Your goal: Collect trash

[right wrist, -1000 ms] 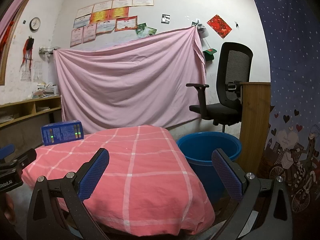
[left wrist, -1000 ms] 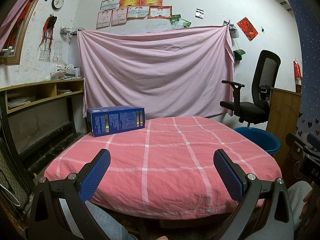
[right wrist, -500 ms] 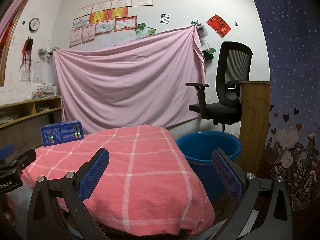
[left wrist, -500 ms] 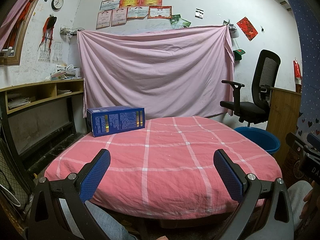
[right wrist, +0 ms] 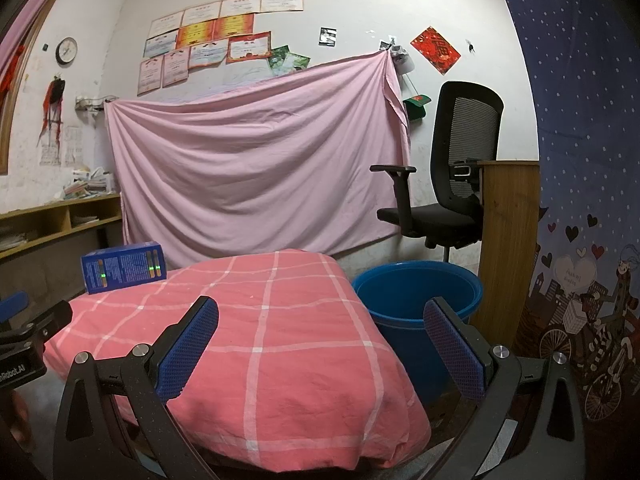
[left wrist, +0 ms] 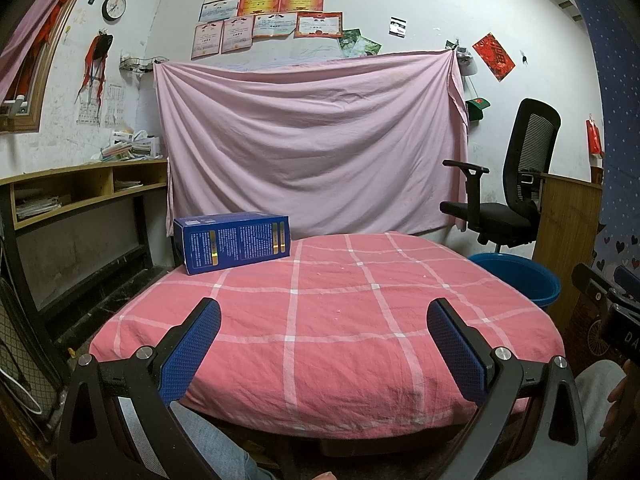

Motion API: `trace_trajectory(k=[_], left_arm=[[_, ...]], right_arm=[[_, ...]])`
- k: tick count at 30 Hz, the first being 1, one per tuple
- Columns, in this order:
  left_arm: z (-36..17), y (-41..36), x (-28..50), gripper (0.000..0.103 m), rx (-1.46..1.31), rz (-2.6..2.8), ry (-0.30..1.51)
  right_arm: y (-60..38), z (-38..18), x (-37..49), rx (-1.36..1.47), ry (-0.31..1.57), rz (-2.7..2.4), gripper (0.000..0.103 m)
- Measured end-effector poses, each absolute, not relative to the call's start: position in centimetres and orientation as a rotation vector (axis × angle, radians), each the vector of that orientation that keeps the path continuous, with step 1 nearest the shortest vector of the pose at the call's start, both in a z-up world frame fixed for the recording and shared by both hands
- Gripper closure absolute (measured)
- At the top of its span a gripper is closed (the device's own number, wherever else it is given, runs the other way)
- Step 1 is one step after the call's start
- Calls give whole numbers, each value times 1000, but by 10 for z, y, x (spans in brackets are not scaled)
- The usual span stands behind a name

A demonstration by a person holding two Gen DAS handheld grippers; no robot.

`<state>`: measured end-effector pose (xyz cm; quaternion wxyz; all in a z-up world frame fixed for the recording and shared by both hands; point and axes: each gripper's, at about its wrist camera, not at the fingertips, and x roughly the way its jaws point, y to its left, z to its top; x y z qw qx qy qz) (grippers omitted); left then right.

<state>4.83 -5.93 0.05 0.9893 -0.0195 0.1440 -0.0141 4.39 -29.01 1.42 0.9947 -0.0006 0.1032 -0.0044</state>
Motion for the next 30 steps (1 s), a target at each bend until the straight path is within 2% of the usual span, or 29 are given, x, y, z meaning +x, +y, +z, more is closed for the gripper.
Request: trace_trajectory(k=[30], left_arm=[[0, -59, 48, 2, -36, -30, 289]], right_arm=[[-288, 14, 41, 7, 212, -11, 0]])
